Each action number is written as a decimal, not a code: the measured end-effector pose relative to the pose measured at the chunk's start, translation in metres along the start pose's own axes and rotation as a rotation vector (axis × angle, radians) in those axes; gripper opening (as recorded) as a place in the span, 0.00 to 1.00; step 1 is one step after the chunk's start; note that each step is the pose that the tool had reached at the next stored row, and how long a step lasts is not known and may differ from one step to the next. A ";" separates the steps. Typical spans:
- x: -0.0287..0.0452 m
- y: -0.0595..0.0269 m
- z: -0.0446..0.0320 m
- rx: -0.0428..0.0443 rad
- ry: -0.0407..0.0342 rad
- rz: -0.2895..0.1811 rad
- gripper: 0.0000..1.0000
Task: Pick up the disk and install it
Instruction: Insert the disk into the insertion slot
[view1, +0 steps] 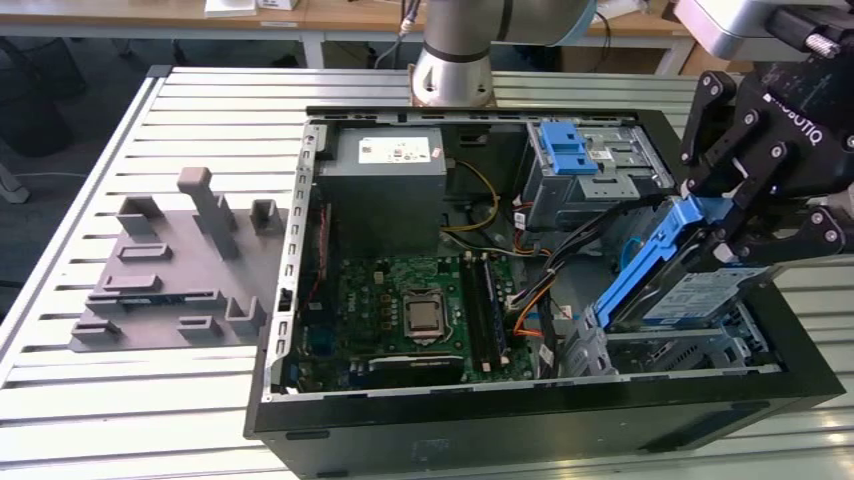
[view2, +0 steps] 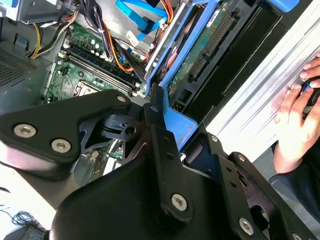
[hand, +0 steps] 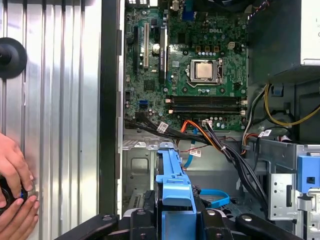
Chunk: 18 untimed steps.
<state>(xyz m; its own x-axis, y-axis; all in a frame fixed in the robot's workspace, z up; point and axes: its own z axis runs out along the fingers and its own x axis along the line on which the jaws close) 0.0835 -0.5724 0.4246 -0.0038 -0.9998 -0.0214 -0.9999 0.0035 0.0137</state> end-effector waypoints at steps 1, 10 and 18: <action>0.0000 0.0000 0.0001 0.0000 0.0000 0.000 0.36; 0.0002 -0.0001 0.0096 0.0000 -0.0002 0.000 0.44; 0.0005 -0.0003 0.0241 0.0000 -0.0001 0.000 0.36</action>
<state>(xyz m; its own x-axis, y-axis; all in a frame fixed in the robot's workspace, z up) 0.0835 -0.5724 0.4005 -0.0038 -0.9998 -0.0215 -0.9999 0.0035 0.0137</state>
